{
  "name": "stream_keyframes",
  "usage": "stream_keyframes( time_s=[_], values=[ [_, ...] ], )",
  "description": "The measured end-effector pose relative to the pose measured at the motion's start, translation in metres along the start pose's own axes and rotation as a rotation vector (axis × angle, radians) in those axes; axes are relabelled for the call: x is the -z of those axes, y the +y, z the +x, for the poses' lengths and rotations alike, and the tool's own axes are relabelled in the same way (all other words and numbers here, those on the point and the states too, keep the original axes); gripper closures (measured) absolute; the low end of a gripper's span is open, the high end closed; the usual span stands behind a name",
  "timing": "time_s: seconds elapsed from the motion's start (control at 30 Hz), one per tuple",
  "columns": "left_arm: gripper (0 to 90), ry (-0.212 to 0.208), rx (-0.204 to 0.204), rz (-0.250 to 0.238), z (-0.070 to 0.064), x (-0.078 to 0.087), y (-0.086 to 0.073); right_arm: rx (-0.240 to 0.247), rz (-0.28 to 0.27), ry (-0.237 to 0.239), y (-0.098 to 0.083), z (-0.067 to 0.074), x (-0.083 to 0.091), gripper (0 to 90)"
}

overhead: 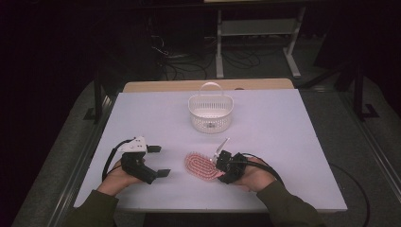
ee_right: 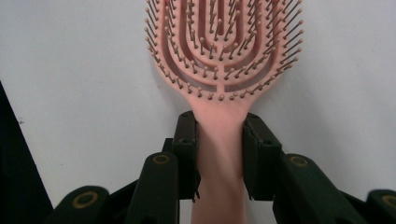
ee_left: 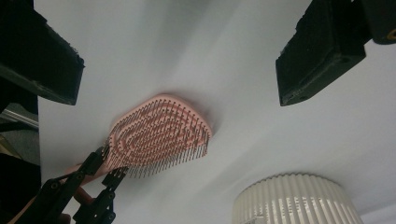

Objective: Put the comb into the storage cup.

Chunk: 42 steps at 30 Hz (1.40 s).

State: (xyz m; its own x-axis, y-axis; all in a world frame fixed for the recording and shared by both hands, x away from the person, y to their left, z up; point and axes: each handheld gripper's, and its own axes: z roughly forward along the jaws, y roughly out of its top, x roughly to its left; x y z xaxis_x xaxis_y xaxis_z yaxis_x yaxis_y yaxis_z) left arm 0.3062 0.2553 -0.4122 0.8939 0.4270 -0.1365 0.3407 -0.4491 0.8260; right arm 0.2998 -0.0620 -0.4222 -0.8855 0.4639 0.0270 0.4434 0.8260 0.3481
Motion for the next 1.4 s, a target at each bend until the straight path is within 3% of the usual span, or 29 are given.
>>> stream_keyframes(
  time_s=[0.3, 0.53, 1.07, 1.4],
  values=[
    [0.7, 0.002, 0.002, -0.001, 0.001, 0.000, 0.000, 0.023, -0.022, 0.009, -0.003, -0.001, 0.001, 68.7],
    [0.7, 0.002, -0.001, 0.000, 0.000, 0.000, 0.000, 0.009, -0.051, 0.019, -0.006, -0.005, 0.006, 68.7],
    [0.7, 0.003, 0.002, -0.001, 0.001, 0.000, -0.001, -0.035, -0.186, 0.021, -0.016, -0.020, 0.022, 68.6],
    [0.7, 0.004, 0.004, -0.002, 0.002, 0.000, -0.001, -0.077, -0.264, -0.015, -0.019, -0.026, 0.028, 68.6]
  ],
)
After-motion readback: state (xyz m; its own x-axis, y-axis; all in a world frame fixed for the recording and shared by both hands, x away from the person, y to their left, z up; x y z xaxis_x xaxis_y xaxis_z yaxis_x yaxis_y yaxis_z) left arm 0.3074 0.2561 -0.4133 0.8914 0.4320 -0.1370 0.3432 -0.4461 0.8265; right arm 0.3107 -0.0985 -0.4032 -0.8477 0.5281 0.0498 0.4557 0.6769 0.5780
